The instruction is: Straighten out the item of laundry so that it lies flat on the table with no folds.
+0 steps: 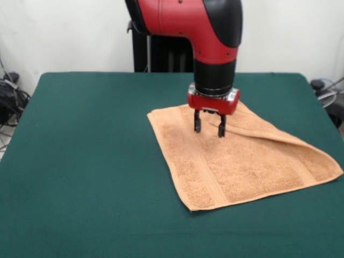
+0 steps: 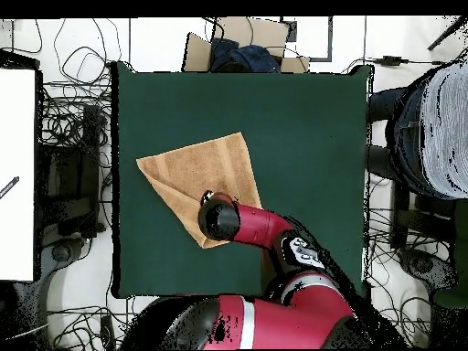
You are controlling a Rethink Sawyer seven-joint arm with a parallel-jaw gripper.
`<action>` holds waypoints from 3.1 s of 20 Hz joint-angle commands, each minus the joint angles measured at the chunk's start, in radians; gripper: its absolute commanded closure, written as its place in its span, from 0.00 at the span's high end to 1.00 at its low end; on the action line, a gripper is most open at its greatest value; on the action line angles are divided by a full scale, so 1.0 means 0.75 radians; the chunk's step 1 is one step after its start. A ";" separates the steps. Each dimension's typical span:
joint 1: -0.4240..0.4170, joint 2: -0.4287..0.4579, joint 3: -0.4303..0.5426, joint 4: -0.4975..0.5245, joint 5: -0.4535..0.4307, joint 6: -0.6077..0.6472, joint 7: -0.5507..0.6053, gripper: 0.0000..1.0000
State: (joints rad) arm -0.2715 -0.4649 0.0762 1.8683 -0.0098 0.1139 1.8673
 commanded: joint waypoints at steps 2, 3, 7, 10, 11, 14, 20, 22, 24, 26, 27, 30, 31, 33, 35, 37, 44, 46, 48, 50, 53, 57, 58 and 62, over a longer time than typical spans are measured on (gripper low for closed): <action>0.064 -0.025 -0.059 0.040 0.002 -0.114 0.248 1.00; 0.070 -0.024 -0.060 0.045 0.007 -0.119 0.253 1.00; 0.077 -0.033 -0.056 0.071 0.019 -0.124 0.265 1.00; 0.083 -0.038 -0.056 0.083 0.025 -0.126 0.270 1.00; 0.082 -0.039 -0.054 0.084 0.026 -0.124 0.268 1.00; 0.078 -0.041 -0.050 0.090 0.026 -0.124 0.265 1.00; 0.078 -0.039 -0.043 0.097 0.032 -0.118 0.261 1.00; 0.087 -0.044 -0.050 0.104 0.037 -0.120 0.269 1.00; 0.098 -0.048 -0.056 0.110 0.043 -0.122 0.278 1.00; 0.113 -0.052 -0.062 0.124 0.050 -0.130 0.294 1.00; 0.119 -0.055 -0.064 0.130 0.054 -0.133 0.301 1.00; 0.131 -0.055 -0.068 0.139 0.060 -0.140 0.313 1.00; 0.134 -0.056 -0.070 0.141 0.062 -0.139 0.315 1.00; 0.144 -0.062 -0.075 0.149 0.069 -0.138 0.324 1.00; 0.154 -0.066 -0.077 0.160 0.076 -0.143 0.334 1.00; 0.162 -0.069 -0.080 0.168 0.083 -0.146 0.338 1.00; 0.134 -0.044 -0.054 0.160 0.085 -0.157 0.311 1.00; 0.106 0.006 -0.029 0.127 0.072 -0.171 0.287 1.00; 0.089 0.054 -0.012 0.106 0.061 -0.203 0.277 1.00; 0.081 0.063 -0.005 0.104 0.058 -0.212 0.276 1.00; 0.067 0.078 0.009 0.097 0.052 -0.222 0.267 1.00; 0.069 0.089 0.013 0.094 0.057 -0.237 0.267 1.00; 0.070 0.089 0.013 0.094 0.059 -0.237 0.266 1.00; 0.082 0.082 0.003 0.094 0.065 -0.231 0.263 1.00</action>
State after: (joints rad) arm -0.2060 -0.4418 0.0431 1.9639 0.0021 -0.0056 1.8673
